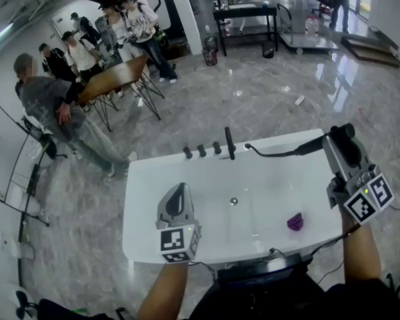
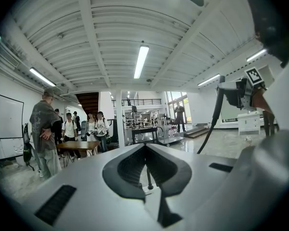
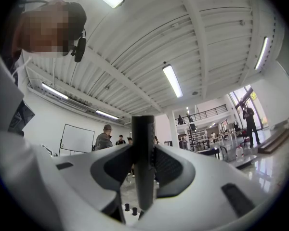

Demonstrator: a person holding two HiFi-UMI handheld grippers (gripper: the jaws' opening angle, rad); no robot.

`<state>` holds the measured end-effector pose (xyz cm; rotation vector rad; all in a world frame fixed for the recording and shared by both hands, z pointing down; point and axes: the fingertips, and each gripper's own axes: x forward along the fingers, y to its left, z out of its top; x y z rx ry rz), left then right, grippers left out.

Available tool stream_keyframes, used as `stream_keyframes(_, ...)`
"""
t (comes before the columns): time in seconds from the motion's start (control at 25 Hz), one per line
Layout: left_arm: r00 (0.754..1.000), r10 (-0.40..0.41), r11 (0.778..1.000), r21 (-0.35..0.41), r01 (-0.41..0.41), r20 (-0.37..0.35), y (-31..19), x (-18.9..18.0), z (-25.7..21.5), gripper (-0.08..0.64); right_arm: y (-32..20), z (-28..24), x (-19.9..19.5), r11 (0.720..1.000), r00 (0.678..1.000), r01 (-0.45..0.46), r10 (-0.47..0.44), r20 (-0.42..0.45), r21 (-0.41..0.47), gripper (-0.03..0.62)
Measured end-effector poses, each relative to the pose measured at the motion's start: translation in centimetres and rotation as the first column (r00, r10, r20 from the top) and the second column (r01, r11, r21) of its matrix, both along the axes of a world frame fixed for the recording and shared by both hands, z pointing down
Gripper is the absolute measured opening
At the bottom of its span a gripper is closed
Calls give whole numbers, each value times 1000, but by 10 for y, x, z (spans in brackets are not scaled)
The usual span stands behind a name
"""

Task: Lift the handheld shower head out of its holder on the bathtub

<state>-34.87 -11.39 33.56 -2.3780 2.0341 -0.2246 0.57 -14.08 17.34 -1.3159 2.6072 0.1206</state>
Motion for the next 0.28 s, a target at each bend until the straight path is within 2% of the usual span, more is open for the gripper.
stream_keyframes(0.28,1000,-28,1000,-13,28,-8,-1,-4,7,9,-4,7,5,1000,1000,-4,4,-3,-11,141)
